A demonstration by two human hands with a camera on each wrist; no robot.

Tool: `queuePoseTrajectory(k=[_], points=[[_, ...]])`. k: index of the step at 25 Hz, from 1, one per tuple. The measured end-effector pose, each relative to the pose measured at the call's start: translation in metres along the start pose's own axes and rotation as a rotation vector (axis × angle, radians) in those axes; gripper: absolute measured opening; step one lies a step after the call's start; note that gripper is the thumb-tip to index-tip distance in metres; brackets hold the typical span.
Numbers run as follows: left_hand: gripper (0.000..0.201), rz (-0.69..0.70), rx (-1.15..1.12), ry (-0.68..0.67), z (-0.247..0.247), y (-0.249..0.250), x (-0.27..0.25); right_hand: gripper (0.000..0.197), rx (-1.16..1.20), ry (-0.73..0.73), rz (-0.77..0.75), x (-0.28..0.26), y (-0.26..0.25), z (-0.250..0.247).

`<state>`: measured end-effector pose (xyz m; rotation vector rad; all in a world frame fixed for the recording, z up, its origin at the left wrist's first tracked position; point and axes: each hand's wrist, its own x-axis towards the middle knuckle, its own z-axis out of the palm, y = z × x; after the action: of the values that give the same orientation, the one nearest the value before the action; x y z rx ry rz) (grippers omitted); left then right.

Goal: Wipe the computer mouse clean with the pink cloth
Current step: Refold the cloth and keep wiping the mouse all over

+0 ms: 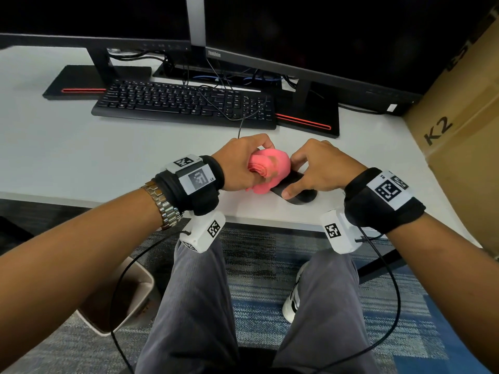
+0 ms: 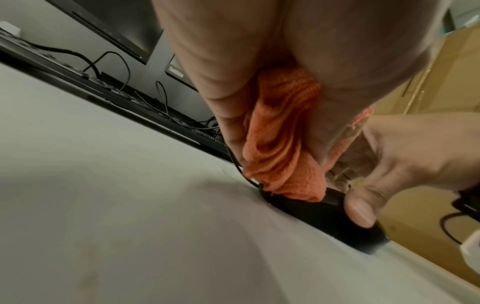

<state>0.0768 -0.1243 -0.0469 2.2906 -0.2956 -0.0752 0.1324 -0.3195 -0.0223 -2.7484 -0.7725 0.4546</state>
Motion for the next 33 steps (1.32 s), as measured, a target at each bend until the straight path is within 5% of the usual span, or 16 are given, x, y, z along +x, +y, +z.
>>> queuePoseTrajectory(k=[4, 9, 16, 27, 33], points=[[0.037, -0.033, -0.010, -0.039, -0.004, 0.003, -0.004, 0.059, 0.019, -0.006, 0.010, 0.001, 0.001, 0.001], [0.035, -0.118, 0.031, 0.193, -0.030, -0.008, 0.001, 0.068, 0.040, -0.002, 0.026, 0.001, 0.003, 0.002], [0.037, -0.118, 0.000, 0.061, -0.010, -0.009, 0.003, 0.068, 0.039, 0.007, 0.020, 0.001, 0.004, 0.002], [0.040, -0.231, -0.151, 0.046, 0.010, -0.004, -0.002, 0.064, 0.015, 0.013, 0.001, 0.000, 0.003, 0.002], [0.035, -0.259, -0.370, 0.197, -0.016, -0.004, 0.004, 0.062, 0.046, 0.026, 0.003, -0.002, 0.004, 0.002]])
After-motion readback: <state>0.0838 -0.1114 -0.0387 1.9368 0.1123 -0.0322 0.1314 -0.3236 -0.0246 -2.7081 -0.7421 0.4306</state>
